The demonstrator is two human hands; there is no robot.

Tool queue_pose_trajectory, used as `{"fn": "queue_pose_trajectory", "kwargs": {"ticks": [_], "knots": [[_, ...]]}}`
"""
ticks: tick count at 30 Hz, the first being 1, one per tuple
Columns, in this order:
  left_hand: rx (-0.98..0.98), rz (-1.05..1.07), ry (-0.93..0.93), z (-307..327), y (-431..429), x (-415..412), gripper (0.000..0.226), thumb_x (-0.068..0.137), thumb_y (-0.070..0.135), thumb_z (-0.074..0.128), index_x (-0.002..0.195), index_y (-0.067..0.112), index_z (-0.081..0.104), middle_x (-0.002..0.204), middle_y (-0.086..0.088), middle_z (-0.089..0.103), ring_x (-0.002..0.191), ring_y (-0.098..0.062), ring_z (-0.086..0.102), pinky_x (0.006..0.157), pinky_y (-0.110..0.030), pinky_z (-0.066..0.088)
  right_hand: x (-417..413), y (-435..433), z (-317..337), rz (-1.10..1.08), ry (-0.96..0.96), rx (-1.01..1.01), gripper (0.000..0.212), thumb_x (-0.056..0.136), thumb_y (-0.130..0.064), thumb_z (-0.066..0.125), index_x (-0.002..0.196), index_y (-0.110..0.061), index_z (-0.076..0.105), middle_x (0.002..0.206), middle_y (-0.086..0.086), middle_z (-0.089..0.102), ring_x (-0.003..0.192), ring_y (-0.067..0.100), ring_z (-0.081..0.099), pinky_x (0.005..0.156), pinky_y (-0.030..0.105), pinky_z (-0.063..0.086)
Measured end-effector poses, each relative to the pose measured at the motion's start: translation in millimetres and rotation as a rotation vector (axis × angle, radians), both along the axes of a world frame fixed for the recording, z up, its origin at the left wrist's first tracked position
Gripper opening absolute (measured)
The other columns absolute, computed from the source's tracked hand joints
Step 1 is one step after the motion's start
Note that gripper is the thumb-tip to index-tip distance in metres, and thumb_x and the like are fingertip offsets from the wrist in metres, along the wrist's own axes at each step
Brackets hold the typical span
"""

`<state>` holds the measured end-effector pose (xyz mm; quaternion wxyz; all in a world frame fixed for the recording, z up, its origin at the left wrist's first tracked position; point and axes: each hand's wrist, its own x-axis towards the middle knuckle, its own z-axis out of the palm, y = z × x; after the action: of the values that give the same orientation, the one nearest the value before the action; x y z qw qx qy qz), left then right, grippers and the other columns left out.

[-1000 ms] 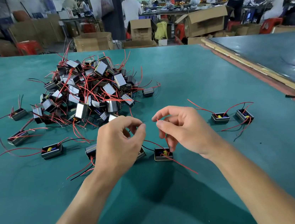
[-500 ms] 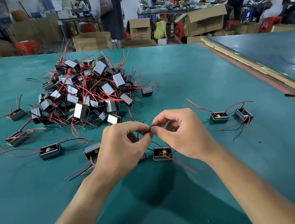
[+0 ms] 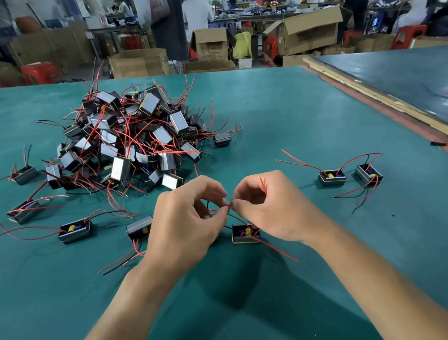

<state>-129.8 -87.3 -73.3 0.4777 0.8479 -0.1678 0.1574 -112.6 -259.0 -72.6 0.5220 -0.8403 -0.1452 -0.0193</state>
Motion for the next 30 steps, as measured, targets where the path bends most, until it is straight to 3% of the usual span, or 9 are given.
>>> {"fn": "queue_pose_trajectory", "kwargs": {"ticks": [6,12,16,19,22,28,30], "knots": [[0.071,0.024,-0.022,0.3,-1.8,-2.0,0.02,0.076,0.009,0.078,0.074,0.023,0.064,0.072,0.021,0.066,0.047,-0.012,0.049,0.046,-0.019,0.039,1.0,-4.2,-0.2,-0.01,0.075,-0.018,0.015,0.077,-0.018,0.068,0.064,-0.013,0.063,0.054,-0.007,0.058,0.052,0.01,0.051,0.056,0.03,0.045],[0.086,0.029,-0.028,0.6,-1.6,-2.8,0.019,0.077,0.011,0.078,0.073,0.024,0.064,0.059,0.024,0.059,0.044,-0.01,0.046,0.044,-0.018,0.035,0.3,-4.3,2.6,-0.028,0.09,-0.033,0.011,0.063,-0.024,0.056,0.055,-0.017,0.053,0.048,-0.008,0.048,0.05,0.013,0.045,0.055,0.03,0.039],[0.082,0.056,-0.032,-0.7,-0.6,-0.6,0.019,0.078,0.012,0.077,0.073,0.025,0.064,0.049,0.007,0.055,0.041,-0.011,0.042,0.042,-0.02,0.036,1.8,-4.2,2.4,-0.029,0.039,0.037,0.008,0.068,-0.013,0.058,0.062,-0.017,0.054,0.064,0.016,0.064,0.057,0.02,0.053,0.058,0.04,0.046],[0.059,0.063,-0.033,1.1,0.3,-0.3,0.017,0.078,0.008,0.074,0.078,0.024,0.069,0.056,0.024,0.057,0.044,-0.007,0.044,0.046,-0.013,0.034,1.0,-4.6,1.4,0.01,-0.01,0.068,0.015,0.078,-0.006,0.066,0.075,-0.021,0.063,0.07,0.002,0.069,0.056,0.014,0.058,0.058,0.031,0.051],[0.071,0.046,-0.048,2.0,0.4,-0.4,0.018,0.077,0.006,0.073,0.078,0.024,0.071,0.062,0.028,0.058,0.045,-0.007,0.044,0.047,-0.01,0.032,1.1,-3.9,0.9,0.036,-0.03,-0.011,0.017,0.084,-0.009,0.069,0.074,-0.022,0.068,0.062,-0.008,0.066,0.055,0.009,0.057,0.059,0.029,0.051],[0.136,0.04,-0.08,-0.4,2.2,3.1,0.019,0.075,0.006,0.073,0.076,0.025,0.07,0.07,0.015,0.063,0.051,-0.011,0.049,0.051,-0.015,0.038,0.5,-7.4,6.1,-0.011,-0.035,-0.023,0.025,0.092,-0.016,0.067,0.068,-0.013,0.065,0.064,0.008,0.066,0.057,0.017,0.057,0.061,0.039,0.051],[0.151,0.02,-0.066,-1.5,2.5,3.0,0.02,0.074,0.009,0.071,0.075,0.029,0.067,0.069,0.014,0.062,0.05,-0.012,0.049,0.05,-0.016,0.039,-0.2,-5.4,6.0,-0.027,-0.059,-0.021,0.026,0.091,-0.015,0.068,0.066,-0.016,0.064,0.062,0.005,0.065,0.057,0.014,0.056,0.06,0.038,0.05]]}}
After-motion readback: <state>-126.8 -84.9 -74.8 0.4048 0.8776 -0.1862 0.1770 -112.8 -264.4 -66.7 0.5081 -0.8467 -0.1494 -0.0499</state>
